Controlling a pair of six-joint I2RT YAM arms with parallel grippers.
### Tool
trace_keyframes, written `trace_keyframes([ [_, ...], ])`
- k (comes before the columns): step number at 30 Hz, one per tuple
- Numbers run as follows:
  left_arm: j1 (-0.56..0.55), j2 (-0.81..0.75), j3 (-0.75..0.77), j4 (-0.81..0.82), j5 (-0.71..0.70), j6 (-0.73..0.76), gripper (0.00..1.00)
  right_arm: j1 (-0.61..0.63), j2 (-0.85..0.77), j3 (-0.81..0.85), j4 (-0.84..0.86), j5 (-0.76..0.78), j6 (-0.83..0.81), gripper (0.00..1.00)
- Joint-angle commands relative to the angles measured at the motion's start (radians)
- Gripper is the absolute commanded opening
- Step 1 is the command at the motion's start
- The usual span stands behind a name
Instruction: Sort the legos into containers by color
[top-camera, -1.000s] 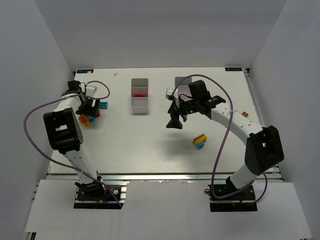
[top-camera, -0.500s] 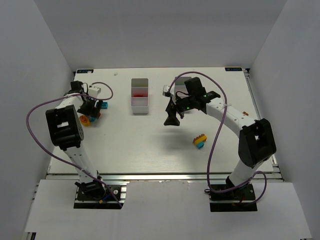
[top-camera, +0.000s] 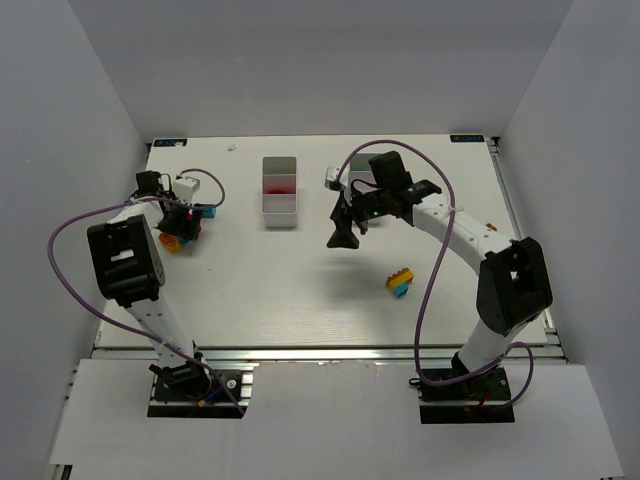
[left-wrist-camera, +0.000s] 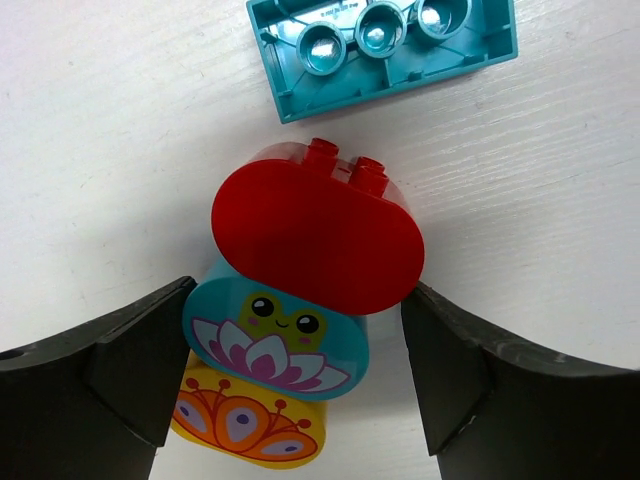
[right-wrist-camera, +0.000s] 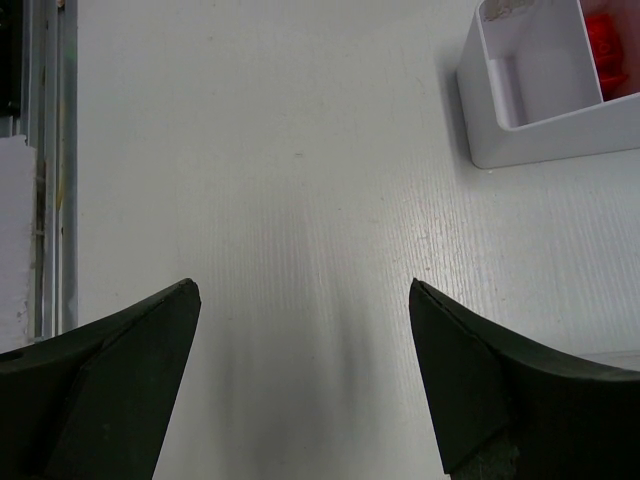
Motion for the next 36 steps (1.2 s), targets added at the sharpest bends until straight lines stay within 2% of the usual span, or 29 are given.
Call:
trace_keyframes([
  [1, 0.012, -0.008, -0.046, 0.0, 0.035, 0.016, 0.88, -0.004, 0.001, 0.046, -0.006, -0.013, 0.008, 0.89],
  [4, 0.014, -0.017, -0.047, -0.001, 0.04, 0.014, 0.86, -0.004, -0.002, 0.045, -0.004, -0.008, 0.01, 0.89],
  [7, 0.014, -0.04, -0.061, 0.002, 0.029, 0.011, 0.79, -0.006, -0.01, 0.036, 0.0, -0.008, 0.016, 0.89],
  [11, 0.014, -0.06, -0.073, 0.008, 0.005, 0.002, 0.64, -0.006, -0.02, 0.022, 0.014, -0.007, 0.024, 0.89],
  [12, 0.014, -0.069, -0.076, 0.013, 0.003, -0.007, 0.55, -0.006, -0.025, 0.016, 0.019, -0.008, 0.025, 0.89],
  [14, 0.014, -0.078, -0.073, 0.013, 0.003, -0.016, 0.47, -0.006, -0.026, 0.014, 0.02, -0.008, 0.027, 0.89],
  [16, 0.014, -0.096, -0.064, 0.01, 0.02, -0.041, 0.3, -0.007, -0.034, 0.008, 0.026, -0.008, 0.031, 0.89],
  [18, 0.011, -0.113, -0.053, -0.01, 0.07, -0.07, 0.22, -0.007, -0.042, 0.005, 0.034, -0.007, 0.037, 0.89],
  [19, 0.012, -0.133, -0.04, -0.019, 0.099, -0.079, 0.14, -0.007, -0.048, -0.003, 0.052, -0.004, 0.057, 0.89],
  [20, 0.012, -0.144, -0.033, -0.023, 0.139, -0.096, 0.1, -0.007, -0.051, -0.009, 0.071, 0.019, 0.08, 0.89],
  [24, 0.0, -0.236, -0.053, -0.032, 0.282, -0.183, 0.06, -0.007, -0.083, -0.052, 0.206, 0.055, 0.195, 0.9],
  [29, -0.055, -0.438, -0.18, 0.082, 0.388, -0.3, 0.07, -0.007, 0.002, 0.113, 0.111, 0.004, 0.391, 0.89],
  [30, -0.069, -0.502, -0.222, 0.103, 0.405, -0.33, 0.07, -0.007, 0.036, 0.138, 0.097, -0.008, 0.492, 0.89],
  [32, -0.122, -0.595, -0.26, 0.123, 0.446, -0.367, 0.07, -0.003, 0.041, 0.139, 0.162, -0.054, 0.614, 0.82],
  [33, -0.144, -0.622, -0.297, 0.135, 0.456, -0.378, 0.07, 0.0, 0.033, 0.123, 0.213, -0.063, 0.749, 0.79],
  [35, -0.211, -0.676, -0.334, 0.164, 0.466, -0.412, 0.06, 0.02, 0.018, 0.1, 0.302, -0.033, 0.885, 0.68],
  [36, -0.236, -0.73, -0.354, 0.206, 0.469, -0.455, 0.06, 0.031, 0.019, 0.114, 0.328, 0.002, 1.006, 0.65],
])
